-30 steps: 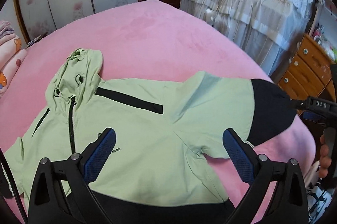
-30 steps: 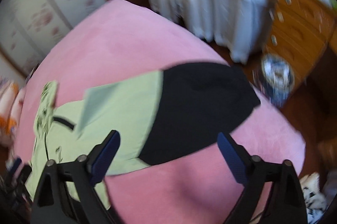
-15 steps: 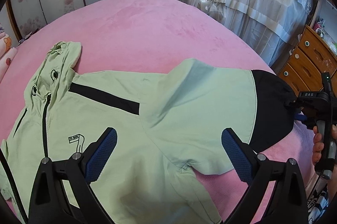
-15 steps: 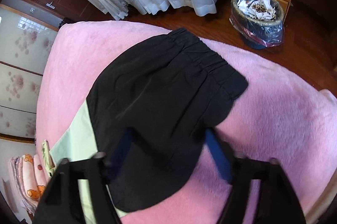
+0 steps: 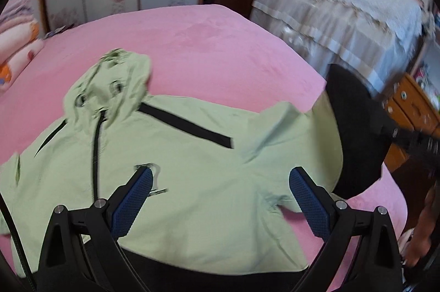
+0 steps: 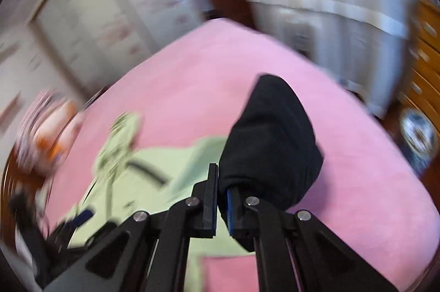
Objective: Fold large clothes
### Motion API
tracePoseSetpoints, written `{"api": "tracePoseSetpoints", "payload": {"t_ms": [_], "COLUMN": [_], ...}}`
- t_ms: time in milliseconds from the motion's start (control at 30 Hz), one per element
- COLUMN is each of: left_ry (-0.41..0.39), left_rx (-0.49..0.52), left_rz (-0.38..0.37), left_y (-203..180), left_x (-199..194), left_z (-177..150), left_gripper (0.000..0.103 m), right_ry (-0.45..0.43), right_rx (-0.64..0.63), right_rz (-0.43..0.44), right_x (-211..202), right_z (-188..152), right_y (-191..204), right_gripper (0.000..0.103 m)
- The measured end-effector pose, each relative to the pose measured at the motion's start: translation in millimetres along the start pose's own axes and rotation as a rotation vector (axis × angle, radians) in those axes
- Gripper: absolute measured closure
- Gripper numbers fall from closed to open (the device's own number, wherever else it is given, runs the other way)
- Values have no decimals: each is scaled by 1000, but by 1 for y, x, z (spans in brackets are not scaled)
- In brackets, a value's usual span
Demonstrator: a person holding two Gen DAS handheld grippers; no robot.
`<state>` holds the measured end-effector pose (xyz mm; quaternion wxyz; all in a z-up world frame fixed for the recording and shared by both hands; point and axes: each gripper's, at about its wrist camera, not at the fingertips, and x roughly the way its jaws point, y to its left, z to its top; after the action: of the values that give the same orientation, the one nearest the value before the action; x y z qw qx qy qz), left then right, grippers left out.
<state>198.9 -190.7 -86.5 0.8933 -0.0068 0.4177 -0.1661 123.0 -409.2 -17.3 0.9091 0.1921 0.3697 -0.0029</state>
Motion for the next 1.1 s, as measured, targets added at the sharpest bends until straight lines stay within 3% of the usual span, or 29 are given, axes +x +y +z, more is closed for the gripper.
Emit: {"api": "tracePoseSetpoints", "payload": {"t_ms": [133,233,333,400,467,600,833,1000,1100], "left_ry": [35,93,141,155,160,161,175,208,212], "left_rx": [-87,-97,-114,-120,-115,-68,86,189,261], "left_rz": [6,17,-17,-47,-74,-110,-152,-106,-8], "left_y": [47,69,81,82,77,57,-1,-38,-55], "left_x": [-7,1,8,11,13,15,18,42,65], "left_z": [-16,-33,-46,-52,-53,-54,-54,-59,-60], "left_gripper": [4,4,4,4,4,4,4,4,7], "right_ry": [95,187,229,208,189,167,142,148,152], "right_rx": [-180,-248,-274,-278,-274,-245,-107,-32,-34], "right_rz": [8,-17,-11,-10,1,25,-34,-30,-36], "right_x": [40,70,83,78,67,41,18,14,13], "right_z": [-49,-89,-124,-135,-143,-156,-157,-156,-160], "right_y": [67,90,97,98,96,78,49,31,29], "right_gripper": [98,96,76,51,44,44,43,43,43]}}
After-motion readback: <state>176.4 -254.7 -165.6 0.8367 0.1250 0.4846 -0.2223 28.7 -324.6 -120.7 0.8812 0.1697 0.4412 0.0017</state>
